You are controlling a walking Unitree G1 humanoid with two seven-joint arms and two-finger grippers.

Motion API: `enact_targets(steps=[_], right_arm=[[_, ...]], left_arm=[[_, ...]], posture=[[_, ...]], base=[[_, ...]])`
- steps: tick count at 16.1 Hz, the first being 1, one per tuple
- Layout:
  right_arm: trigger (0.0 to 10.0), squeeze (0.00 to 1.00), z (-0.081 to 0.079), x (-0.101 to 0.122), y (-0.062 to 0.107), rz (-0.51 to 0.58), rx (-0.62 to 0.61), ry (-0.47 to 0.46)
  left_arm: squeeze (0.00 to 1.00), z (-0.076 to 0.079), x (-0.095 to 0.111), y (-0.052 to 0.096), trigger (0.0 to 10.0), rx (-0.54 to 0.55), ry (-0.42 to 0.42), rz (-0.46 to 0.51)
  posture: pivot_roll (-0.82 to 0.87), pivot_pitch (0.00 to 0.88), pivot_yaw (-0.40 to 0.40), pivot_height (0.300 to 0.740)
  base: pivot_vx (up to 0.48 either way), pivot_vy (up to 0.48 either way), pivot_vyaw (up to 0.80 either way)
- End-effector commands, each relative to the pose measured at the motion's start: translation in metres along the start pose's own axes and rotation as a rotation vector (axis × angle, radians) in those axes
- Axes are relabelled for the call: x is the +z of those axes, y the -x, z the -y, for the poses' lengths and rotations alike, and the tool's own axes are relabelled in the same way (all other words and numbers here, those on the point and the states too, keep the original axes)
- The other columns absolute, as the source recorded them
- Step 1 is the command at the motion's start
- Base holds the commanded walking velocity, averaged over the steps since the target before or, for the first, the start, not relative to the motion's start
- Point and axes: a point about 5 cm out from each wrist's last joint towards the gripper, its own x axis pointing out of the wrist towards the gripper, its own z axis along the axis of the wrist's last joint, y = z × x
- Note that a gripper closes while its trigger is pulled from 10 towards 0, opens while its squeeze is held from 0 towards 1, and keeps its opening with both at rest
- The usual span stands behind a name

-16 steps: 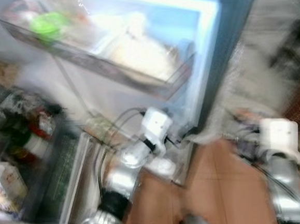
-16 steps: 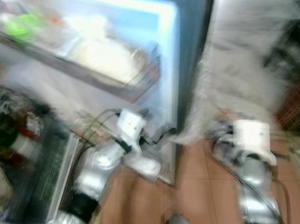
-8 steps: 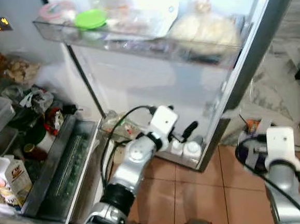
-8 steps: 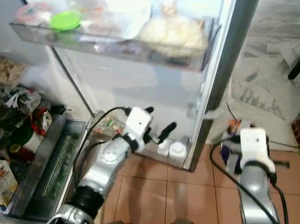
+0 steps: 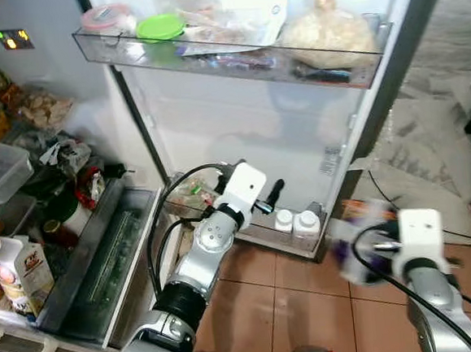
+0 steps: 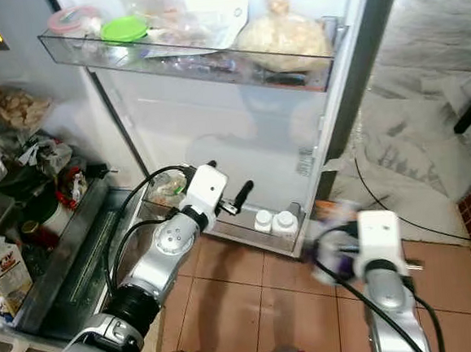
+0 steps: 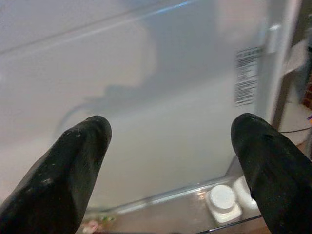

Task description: Restocking fridge

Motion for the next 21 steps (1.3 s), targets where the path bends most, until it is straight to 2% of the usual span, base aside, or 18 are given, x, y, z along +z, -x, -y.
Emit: enact_targets(steps=[1, 3, 6, 8, 11, 17, 21], right_arm=[[10.0, 0.0, -0.009, 0.018, 0.001, 0.084, 0.101, -0.053], [10.0, 0.0, -0.027, 0.033, 0.001, 0.147, 0.305, -0.087], [10.0, 0.0, -0.037, 0.046, -0.005, 0.203, 0.393, -0.08], [10.0, 0.0, -0.042, 0.053, -0.007, 0.238, 0.446, -0.08], [10.0, 0.0, -0.046, 0.059, -0.013, 0.256, 0.462, -0.082], [10.0, 0.0, -0.049, 0.069, -0.024, 0.298, 0.46, -0.083], [10.0, 0.0, -0.055, 0.073, -0.028, 0.314, 0.461, -0.093]], left_arm=[[0.0, -0.007, -0.002, 0.0, 10.0, 0.036, -0.001, -0.008], [0.0, -0.02, -0.005, 0.004, 10.0, 0.14, 0.016, -0.016], [0.0, -0.033, -0.007, 0.011, 10.0, 0.239, 0.029, -0.011], [0.0, -0.041, -0.009, 0.019, 10.0, 0.303, 0.035, -0.006], [0.0, -0.054, -0.017, 0.04, 10.0, 0.42, 0.07, -0.025], [0.0, -0.057, -0.013, 0.075, 10.0, 0.503, 0.145, -0.014], [0.0, -0.059, -0.013, 0.089, 10.0, 0.519, 0.186, -0.015]], posture=[[-0.04, 0.056, 0.017, 0.74], [-0.04, 0.055, 0.017, 0.74], [-0.03, 0.058, 0.013, 0.74], [-0.02, 0.061, 0.009, 0.74], [0.0, 0.067, 0.005, 0.74], [0.02, 0.07, 0.002, 0.74], [0.03, 0.066, -0.003, 0.74]], base=[[0.0, 0.0, 0.0], [0.0, 0.0, 0.0], [0.0, 0.0, 0.0], [0.0, 0.0, 0.64], [0.0, 0.0, 0.77], [0.0, 0.0, 0.77], [0.0, 0.0, 0.77]])
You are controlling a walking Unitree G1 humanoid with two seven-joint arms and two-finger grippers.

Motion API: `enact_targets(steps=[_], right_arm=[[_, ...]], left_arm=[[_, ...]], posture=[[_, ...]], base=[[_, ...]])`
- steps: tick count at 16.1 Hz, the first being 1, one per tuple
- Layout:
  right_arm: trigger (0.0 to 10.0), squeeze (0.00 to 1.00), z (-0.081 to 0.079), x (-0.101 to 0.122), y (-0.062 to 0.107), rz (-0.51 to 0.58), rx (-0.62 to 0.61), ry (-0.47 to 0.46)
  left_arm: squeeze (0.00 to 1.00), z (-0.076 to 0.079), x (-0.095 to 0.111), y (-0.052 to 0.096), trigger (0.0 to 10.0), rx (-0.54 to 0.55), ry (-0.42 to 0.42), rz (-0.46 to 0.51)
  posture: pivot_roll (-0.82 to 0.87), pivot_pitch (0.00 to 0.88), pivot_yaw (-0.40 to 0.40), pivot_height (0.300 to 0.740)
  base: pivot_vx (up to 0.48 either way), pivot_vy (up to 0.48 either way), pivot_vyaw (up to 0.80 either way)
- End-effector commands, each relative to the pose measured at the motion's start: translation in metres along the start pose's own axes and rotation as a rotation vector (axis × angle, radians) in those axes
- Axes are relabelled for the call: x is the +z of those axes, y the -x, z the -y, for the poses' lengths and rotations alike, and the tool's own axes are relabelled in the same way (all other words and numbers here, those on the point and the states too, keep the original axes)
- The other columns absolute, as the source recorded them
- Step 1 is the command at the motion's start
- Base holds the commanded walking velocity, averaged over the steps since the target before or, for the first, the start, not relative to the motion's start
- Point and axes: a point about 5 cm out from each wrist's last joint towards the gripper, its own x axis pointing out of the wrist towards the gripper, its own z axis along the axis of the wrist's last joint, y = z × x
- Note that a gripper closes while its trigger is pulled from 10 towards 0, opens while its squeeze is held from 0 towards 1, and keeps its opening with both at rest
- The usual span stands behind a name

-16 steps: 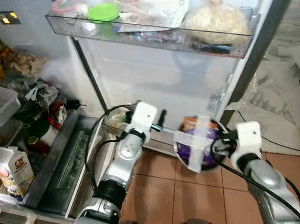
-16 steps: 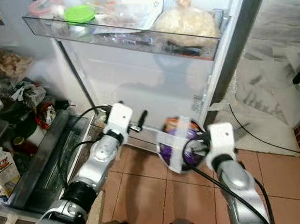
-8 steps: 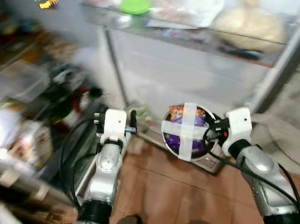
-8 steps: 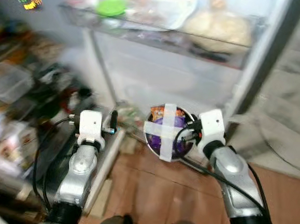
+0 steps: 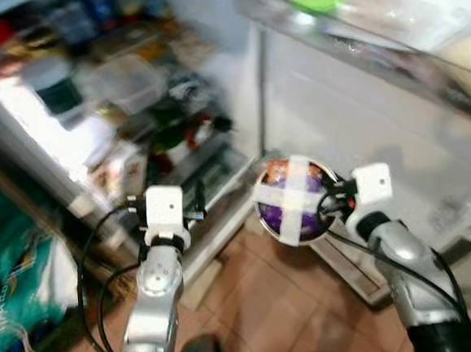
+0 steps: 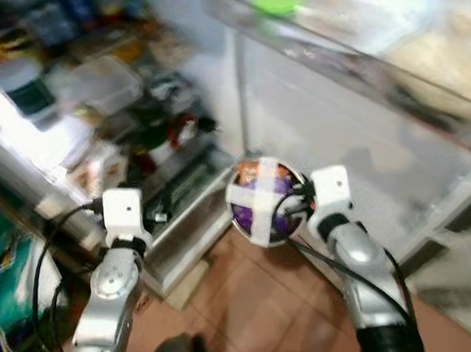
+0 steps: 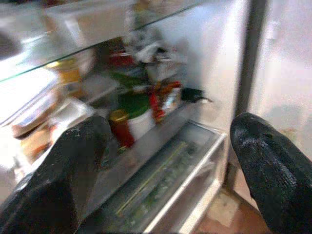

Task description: Restocking fridge

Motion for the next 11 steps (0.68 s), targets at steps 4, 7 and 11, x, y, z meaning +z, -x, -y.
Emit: enact_targets(steps=[4, 7, 11], right_arm=[[10.0, 0.0, -0.016, 0.017, -0.016, 0.088, 0.028, -0.018], [10.0, 0.0, -0.02, 0.018, -0.021, 0.104, 0.013, -0.037], [10.0, 0.0, -0.02, 0.015, -0.021, 0.106, 0.003, -0.04]], left_arm=[[0.0, -0.016, -0.004, 0.013, 10.0, 0.045, 0.017, -0.042], [0.0, -0.02, -0.005, 0.016, 10.0, 0.032, 0.021, -0.058], [0.0, -0.019, -0.005, 0.017, 10.0, -0.003, 0.031, -0.06]], posture=[[0.07, 0.057, -0.004, 0.74], [0.08, 0.05, 0.011, 0.74], [0.08, 0.047, 0.019, 0.74]], base=[[0.0, 0.0, 0.77], [0.0, 0.0, 0.77], [0.0, 0.0, 0.78]])
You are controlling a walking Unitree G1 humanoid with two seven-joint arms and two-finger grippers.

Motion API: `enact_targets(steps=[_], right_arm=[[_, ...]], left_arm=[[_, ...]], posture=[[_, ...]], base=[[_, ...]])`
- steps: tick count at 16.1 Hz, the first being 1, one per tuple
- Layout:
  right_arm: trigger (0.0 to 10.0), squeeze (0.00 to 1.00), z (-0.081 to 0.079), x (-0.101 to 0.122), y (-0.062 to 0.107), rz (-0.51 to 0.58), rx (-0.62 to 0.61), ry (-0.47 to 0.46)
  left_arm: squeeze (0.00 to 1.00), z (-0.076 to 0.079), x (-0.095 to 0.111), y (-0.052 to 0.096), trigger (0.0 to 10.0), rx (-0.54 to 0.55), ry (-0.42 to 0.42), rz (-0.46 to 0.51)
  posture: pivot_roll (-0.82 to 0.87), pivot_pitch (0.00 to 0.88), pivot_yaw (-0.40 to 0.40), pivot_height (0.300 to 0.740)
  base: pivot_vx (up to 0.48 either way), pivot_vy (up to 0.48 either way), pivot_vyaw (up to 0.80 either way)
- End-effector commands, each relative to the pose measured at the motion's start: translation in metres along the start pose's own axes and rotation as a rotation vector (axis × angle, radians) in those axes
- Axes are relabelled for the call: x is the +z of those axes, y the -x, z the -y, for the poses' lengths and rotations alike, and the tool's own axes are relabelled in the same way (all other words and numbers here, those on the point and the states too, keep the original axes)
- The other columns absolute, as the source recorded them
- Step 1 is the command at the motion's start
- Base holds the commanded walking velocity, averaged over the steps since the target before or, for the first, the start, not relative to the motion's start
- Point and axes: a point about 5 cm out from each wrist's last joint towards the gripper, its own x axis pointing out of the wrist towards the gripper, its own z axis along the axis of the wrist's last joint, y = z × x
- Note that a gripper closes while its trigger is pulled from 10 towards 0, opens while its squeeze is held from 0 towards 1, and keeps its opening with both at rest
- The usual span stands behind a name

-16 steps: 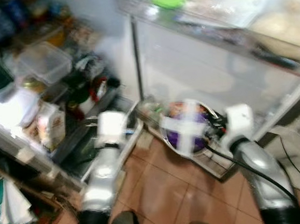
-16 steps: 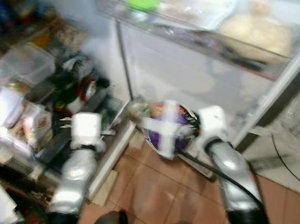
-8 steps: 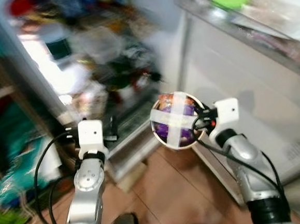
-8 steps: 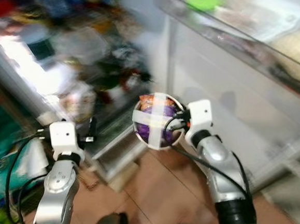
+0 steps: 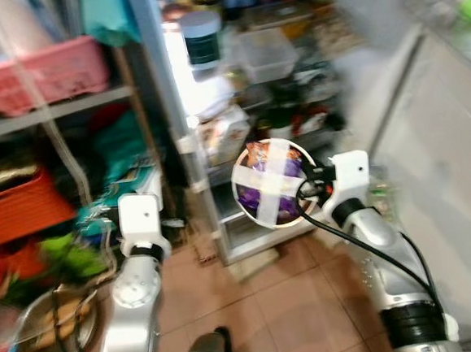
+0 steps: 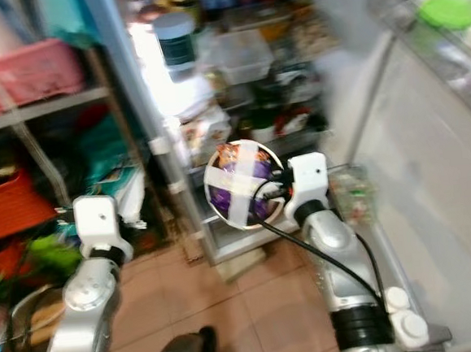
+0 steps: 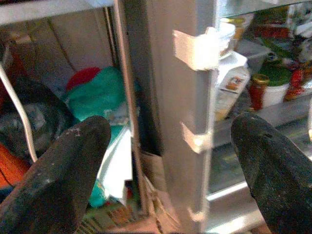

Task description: Restocking fridge

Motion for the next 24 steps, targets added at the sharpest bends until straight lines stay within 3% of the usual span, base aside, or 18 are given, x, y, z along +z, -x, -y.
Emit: enact_targets(steps=[1, 12, 24], right_arm=[[10.0, 0.0, -0.0005, 0.0088, -0.0034, 0.044, -0.009, -0.006], [10.0, 0.0, -0.002, 0.0076, -0.005, 0.044, -0.008, -0.018], [10.0, 0.0, -0.0069, 0.0073, -0.0039, 0.047, 0.026, -0.018]], left_arm=[[0.0, -0.004, 0.002, 0.0001, 10.0, 0.003, -0.008, 0.001], [0.0, -0.002, 0.0023, -0.0022, 10.0, 0.001, 0.01, 0.0], [0.0, -0.0012, 0.0063, -0.0018, 10.0, -0.006, 0.046, 0.036]], posture=[[0.08, 0.046, 0.019, 0.74], [0.07, 0.044, 0.01, 0.74], [0.07, 0.051, 0.01, 0.74]], base=[[0.0, 0.0, 0.0], [0.0, -0.358, 0.0], [0.0, 0.0, 0.0]])
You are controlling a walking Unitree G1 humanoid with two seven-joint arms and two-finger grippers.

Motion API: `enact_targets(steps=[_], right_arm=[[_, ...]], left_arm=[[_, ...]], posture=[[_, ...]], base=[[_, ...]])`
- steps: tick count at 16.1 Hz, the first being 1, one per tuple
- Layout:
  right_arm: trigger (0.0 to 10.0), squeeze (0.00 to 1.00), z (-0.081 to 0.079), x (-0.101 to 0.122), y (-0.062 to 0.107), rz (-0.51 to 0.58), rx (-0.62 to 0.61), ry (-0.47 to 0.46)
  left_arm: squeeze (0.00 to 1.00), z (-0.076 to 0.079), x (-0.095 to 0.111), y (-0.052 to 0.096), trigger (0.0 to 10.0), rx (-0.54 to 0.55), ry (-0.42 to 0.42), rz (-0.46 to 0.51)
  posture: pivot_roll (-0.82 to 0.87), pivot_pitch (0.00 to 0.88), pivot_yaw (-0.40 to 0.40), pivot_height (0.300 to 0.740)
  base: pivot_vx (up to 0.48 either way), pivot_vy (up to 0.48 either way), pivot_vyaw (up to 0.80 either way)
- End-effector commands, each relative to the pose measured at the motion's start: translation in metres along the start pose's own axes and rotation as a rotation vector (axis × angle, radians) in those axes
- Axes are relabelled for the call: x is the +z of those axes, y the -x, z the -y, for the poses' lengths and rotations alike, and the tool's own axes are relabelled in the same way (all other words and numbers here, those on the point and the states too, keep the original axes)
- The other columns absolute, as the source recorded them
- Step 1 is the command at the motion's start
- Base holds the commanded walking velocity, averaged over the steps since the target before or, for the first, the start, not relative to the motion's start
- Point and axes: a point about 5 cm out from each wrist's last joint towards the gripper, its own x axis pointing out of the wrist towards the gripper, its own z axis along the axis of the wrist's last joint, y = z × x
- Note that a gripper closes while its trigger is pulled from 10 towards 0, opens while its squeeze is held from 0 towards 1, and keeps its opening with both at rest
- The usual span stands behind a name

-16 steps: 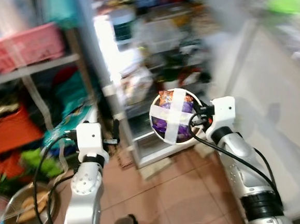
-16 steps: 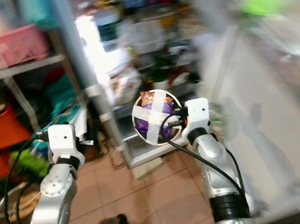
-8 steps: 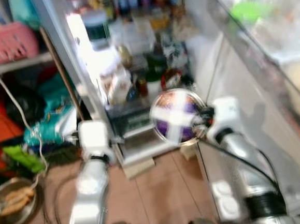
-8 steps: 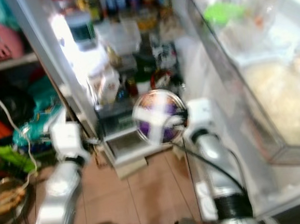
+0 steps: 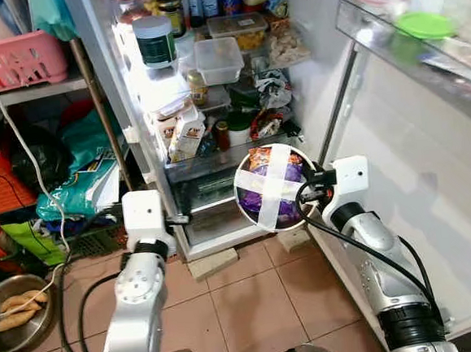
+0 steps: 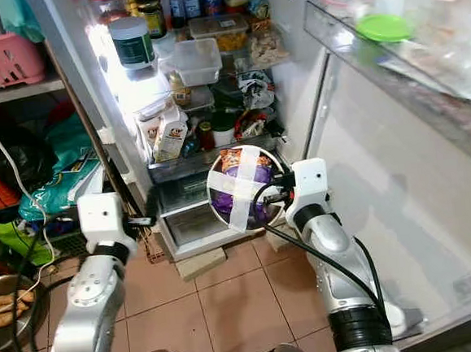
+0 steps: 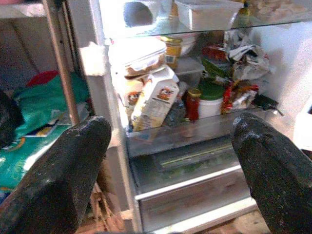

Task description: Restocking fridge

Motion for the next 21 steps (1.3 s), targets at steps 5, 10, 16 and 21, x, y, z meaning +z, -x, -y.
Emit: enact_targets(steps=[5, 10, 16, 21], right_arm=[[10.0, 0.0, -0.0085, 0.0127, -0.0015, 0.064, 0.046, 0.004], [10.0, 0.0, -0.0088, 0.0151, -0.0034, 0.07, 0.04, -0.001], [10.0, 0.0, -0.0087, 0.0165, -0.0041, 0.078, 0.028, -0.013], [10.0, 0.0, -0.0086, 0.0169, -0.0044, 0.08, 0.026, -0.012]], left_arm=[[0.0, 0.0015, 0.0029, 0.0011, 10.0, -0.024, 0.015, 0.018], [0.0, 0.0016, 0.0034, 0.0011, 10.0, -0.026, 0.018, 0.017], [0.0, 0.0009, 0.0029, 0.001, 10.0, -0.029, 0.018, 0.014], [0.0, 0.0013, 0.0032, 0.0006, 10.0, -0.031, 0.017, 0.015]], posture=[[0.07, 0.053, 0.012, 0.74], [0.07, 0.058, 0.014, 0.74], [0.07, 0.06, 0.017, 0.74], [0.07, 0.059, 0.019, 0.74]], base=[[0.0, 0.0, 0.49], [0.048, 0.0, 0.2], [0.308, 0.0, 0.0], [0.337, 0.0, 0.0]])
